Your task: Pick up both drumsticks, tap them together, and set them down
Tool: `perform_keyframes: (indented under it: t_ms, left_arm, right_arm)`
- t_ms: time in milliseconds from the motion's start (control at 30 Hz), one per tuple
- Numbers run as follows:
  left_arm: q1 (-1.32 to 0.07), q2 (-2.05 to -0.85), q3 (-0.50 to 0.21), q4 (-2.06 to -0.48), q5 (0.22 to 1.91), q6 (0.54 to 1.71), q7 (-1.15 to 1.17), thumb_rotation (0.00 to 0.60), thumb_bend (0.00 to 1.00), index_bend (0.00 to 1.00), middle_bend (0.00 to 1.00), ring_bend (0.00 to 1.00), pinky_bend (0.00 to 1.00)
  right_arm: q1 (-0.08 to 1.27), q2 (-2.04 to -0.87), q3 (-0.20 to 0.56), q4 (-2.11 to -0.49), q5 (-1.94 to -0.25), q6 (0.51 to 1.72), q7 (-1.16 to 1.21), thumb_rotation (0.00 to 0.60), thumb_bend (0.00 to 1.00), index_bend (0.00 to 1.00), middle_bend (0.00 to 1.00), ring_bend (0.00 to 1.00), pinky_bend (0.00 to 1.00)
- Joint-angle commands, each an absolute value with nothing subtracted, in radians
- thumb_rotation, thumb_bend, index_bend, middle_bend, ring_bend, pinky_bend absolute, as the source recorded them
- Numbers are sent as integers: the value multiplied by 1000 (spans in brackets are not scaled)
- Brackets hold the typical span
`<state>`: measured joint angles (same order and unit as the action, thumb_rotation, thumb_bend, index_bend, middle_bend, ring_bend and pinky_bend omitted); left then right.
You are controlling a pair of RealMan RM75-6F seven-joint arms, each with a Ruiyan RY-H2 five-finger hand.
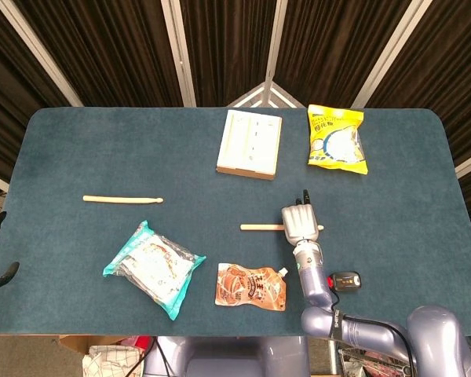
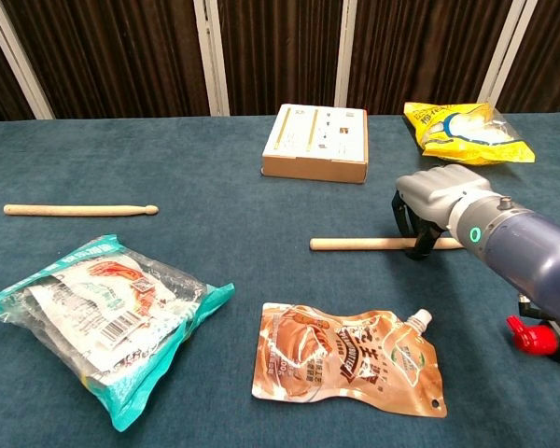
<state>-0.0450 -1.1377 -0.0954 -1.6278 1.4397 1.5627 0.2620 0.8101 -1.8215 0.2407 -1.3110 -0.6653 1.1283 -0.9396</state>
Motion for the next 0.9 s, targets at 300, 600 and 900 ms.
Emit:
perform_keyframes:
  t_ms: [300,600,900]
  left_arm:
    - [-49,-1140,-92,-1628,1440,1559,269,600,337,36,0,0,0]
    - [-51,-1138,-92,-1626,1437,1555,260,600,337,36,0,0,0]
    - [-50,-1136,-91,-1627,1439,1561,256,600,336,39,0,0,0]
  right_arm:
    - [822,-1835,241,-1295,-661,1126,-946,600,345,561,524,265,0]
    - [827,-1847,237,-1275,-666,1123,-945,600,346,596,548,277,0]
    - [826,-1850,234,-1265,-679,1124,-935,600,354,634,578,298,0]
